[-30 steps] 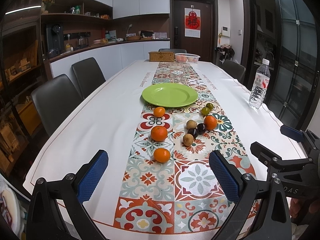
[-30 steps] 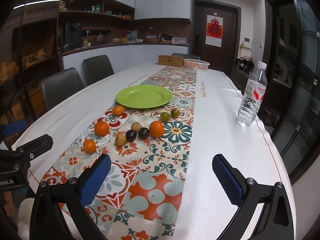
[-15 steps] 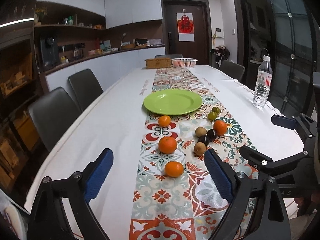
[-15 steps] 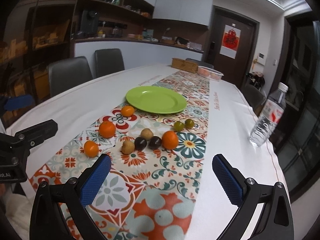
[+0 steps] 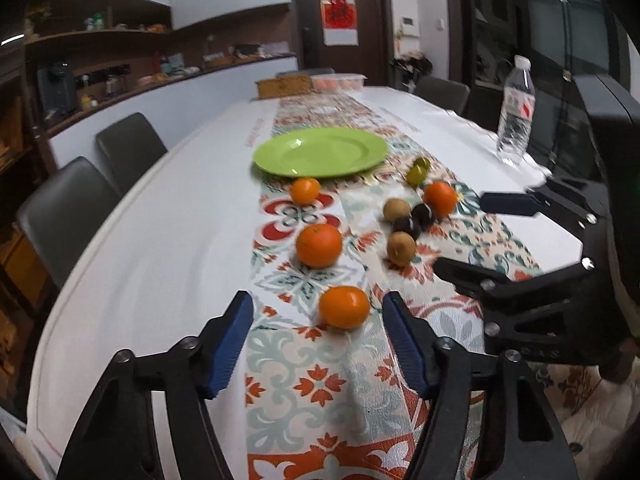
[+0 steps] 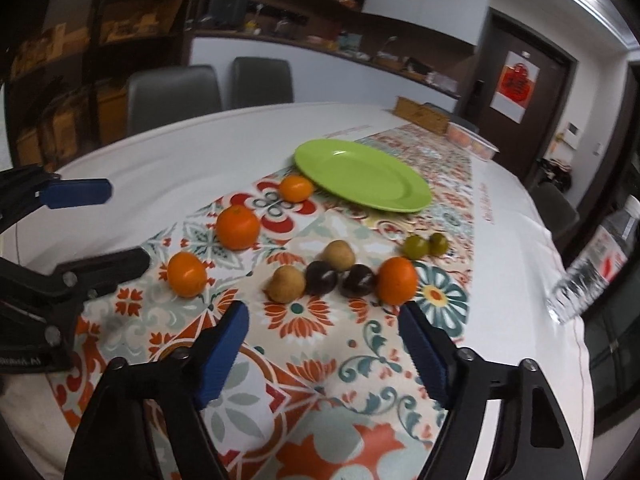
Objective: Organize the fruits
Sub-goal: 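Grasp a small orange with the left tool while the right tool grasps a brown kiwi, then carry the orange with the left tool while the right tool carries the kiwi over the green plate, then open the left tool onto the plate while the right tool releases the kiwi there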
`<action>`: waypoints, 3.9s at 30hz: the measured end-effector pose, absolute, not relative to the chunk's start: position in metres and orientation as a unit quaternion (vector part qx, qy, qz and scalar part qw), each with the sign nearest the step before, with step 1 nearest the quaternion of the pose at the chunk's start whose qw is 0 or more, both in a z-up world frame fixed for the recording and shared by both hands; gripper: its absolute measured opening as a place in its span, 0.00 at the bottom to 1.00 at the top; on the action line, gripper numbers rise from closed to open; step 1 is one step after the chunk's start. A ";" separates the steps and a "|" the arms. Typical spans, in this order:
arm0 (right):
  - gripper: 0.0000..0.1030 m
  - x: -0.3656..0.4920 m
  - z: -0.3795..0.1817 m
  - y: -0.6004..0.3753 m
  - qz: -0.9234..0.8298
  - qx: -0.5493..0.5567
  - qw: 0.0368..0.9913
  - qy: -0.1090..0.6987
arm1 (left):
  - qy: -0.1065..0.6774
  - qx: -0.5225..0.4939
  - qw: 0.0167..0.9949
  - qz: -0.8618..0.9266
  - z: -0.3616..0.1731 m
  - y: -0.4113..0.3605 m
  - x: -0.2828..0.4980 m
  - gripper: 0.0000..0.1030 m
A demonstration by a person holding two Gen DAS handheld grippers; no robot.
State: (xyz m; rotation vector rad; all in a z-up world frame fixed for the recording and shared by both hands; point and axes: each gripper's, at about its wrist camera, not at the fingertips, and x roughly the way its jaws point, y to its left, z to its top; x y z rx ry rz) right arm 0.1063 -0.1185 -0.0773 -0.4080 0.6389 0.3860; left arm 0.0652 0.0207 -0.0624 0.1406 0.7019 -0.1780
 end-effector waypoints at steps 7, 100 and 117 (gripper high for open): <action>0.56 0.124 -0.095 -0.108 0.211 -0.200 0.894 0.341 | 0.372 0.071 0.920 -0.105 -0.075 0.018 0.081 0.55; 0.27 0.327 -0.053 -0.127 0.221 -0.113 0.880 0.405 | 0.415 0.038 0.900 -0.126 -0.034 0.006 0.314 0.34; 0.44 0.332 -0.050 -0.138 0.197 -0.095 0.890 0.401 | 0.387 0.054 0.916 -0.086 -0.019 0.016 0.289 0.61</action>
